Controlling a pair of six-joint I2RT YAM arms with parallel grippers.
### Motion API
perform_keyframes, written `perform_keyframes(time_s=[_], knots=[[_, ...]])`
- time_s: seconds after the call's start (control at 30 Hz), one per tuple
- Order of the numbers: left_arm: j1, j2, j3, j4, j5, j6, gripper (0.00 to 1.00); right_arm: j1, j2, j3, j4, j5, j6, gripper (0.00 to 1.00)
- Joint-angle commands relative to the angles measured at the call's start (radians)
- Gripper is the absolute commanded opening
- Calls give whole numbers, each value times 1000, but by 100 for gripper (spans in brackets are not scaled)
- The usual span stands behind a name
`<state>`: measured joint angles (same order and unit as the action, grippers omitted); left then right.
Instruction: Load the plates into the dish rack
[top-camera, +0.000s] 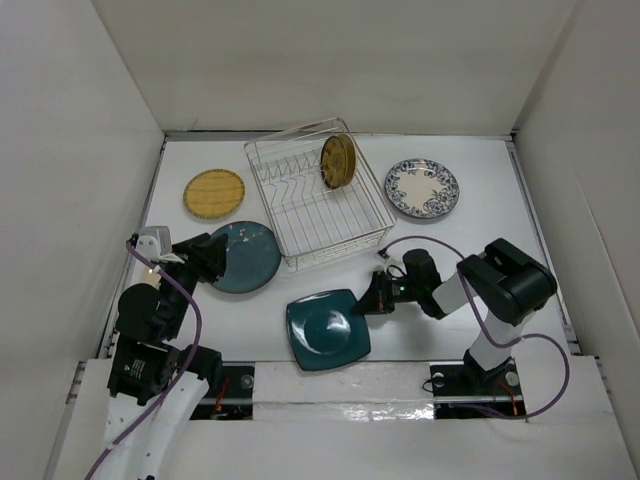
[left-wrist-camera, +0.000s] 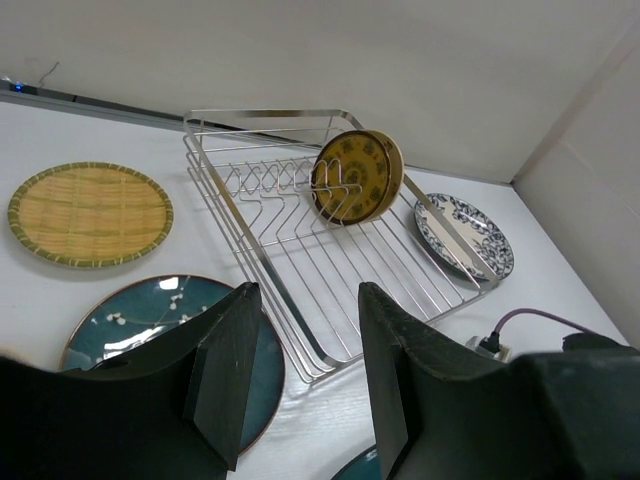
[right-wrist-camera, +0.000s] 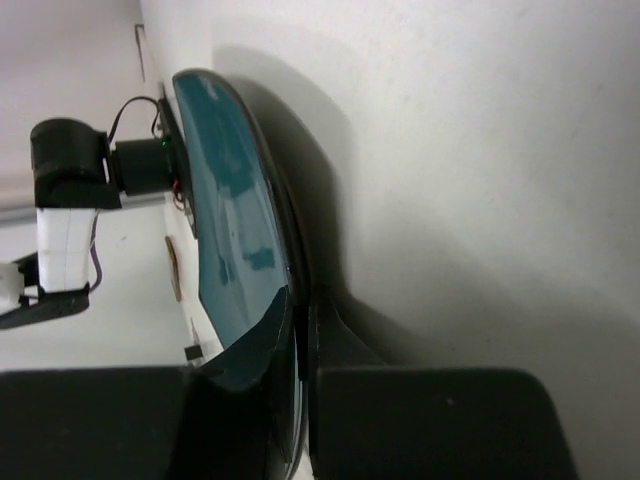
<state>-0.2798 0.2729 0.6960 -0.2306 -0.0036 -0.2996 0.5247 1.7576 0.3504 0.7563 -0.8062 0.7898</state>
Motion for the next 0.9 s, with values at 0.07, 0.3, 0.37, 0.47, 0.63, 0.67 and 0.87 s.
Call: perform_keyframes(time_s=[0.07,0.3,0.37,0.47,0.63,0.67,0.87], knots=[[11,15,11,31,-16,1,40,17,-53,-71,-31,99,-14,0],[34,8,8,37,-1,1,40,47,-433,7,-304,70,-35,0],[34,6,8,42,-1,2,40,47,-535,53,-383,68,-41,0],[34,8,10,43,-1,2,40,47,-688,151,-452,85,-5,0],[34,-3,8,47,28,4,40,25,-712,355,-427,186,23,0],[34,-4,8,48,33,4,40,15,-695,384,-417,243,20,0],[34,-15,5,48,48,4,40,-26,-497,678,-428,577,-115,0]])
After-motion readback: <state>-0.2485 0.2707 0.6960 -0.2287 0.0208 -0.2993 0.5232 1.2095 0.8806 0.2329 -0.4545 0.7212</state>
